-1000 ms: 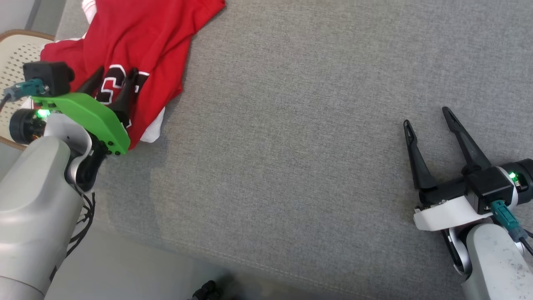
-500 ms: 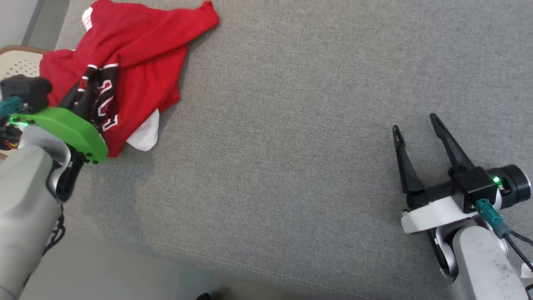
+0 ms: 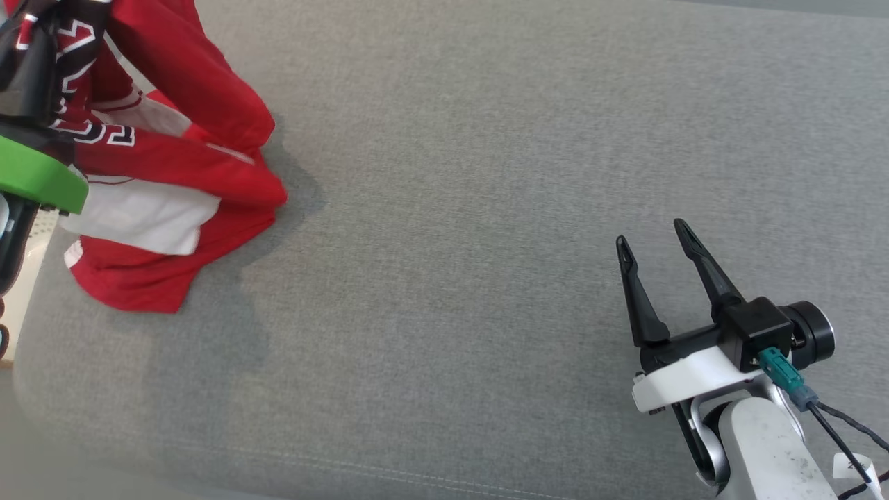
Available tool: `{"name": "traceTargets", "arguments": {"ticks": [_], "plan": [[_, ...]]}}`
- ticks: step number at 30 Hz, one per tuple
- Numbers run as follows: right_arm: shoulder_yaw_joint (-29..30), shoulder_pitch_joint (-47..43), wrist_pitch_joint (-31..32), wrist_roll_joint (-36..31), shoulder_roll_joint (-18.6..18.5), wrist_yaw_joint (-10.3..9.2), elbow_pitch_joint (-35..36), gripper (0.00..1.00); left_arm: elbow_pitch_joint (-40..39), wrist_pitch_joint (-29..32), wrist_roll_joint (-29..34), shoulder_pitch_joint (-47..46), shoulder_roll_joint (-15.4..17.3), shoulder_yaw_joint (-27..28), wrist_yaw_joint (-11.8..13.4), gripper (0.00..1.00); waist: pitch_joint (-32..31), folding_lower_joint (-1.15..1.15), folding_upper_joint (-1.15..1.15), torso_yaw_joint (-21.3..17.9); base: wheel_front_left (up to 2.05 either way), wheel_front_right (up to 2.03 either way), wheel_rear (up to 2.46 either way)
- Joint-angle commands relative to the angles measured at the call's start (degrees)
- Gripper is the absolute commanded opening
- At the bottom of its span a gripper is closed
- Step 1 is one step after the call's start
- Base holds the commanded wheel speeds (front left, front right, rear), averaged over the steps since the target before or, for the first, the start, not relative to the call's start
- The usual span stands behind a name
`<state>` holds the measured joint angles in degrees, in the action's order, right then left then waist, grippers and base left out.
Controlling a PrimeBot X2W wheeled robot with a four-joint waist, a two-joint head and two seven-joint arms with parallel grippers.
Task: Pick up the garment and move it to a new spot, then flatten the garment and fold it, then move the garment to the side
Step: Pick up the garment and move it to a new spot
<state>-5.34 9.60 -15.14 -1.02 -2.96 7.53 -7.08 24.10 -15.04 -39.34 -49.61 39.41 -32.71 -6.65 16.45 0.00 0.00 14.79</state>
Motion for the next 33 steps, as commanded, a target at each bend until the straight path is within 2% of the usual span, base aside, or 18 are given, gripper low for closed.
{"name": "traceTargets", "arguments": {"ticks": [1,6,10,16,22,29,33], "plan": [[-0.24,-0.68,-0.02,0.90,0.00,-0.07,-0.05,1.00,-1.97,-0.19,0.19,0.45,0.70,0.41,0.75,0.00,-5.08,0.00,0.00,-6.71,0.00,0.00,0.00],[-0.91,-0.19,-0.02,3.73,0.05,-0.07,0.53,1.00,-10.51,2.10,1.41,-0.78,1.96,0.09,2.38,0.00,-6.04,0.00,0.00,-12.82,0.00,0.00,0.00],[-0.80,1.16,-0.02,4.99,0.05,-0.06,1.06,1.00,-16.87,5.09,2.27,-2.01,1.67,-1.22,2.96,0.00,-5.10,0.00,0.00,-18.16,0.00,0.00,0.00],[-0.11,2.72,-0.02,6.64,0.07,-0.06,2.26,1.00,-21.41,9.55,2.98,-3.97,-1.42,-4.89,2.76,0.00,-1.72,0.00,0.00,-25.53,0.00,0.00,0.00],[0.38,4.14,-0.02,8.55,0.09,-0.06,3.03,1.00,-16.35,10.09,4.76,-6.05,-8.22,-11.17,1.09,0.00,3.17,0.00,0.00,-30.96,0.00,0.00,0.00],[-0.54,6.05,-0.02,11.09,0.11,-0.06,3.97,1.00,-2.28,5.57,8.26,-10.21,-17.55,-19.46,-0.42,0.00,9.76,0.00,0.00,-34.85,0.00,0.00,0.00],[-0.25,6.62,-0.02,12.03,0.11,-0.06,4.48,1.00,4.97,2.57,7.84,-12.02,-22.71,-23.43,-0.79,0.00,12.30,0.00,0.00,-35.59,0.00,0.00,0.00]]}}
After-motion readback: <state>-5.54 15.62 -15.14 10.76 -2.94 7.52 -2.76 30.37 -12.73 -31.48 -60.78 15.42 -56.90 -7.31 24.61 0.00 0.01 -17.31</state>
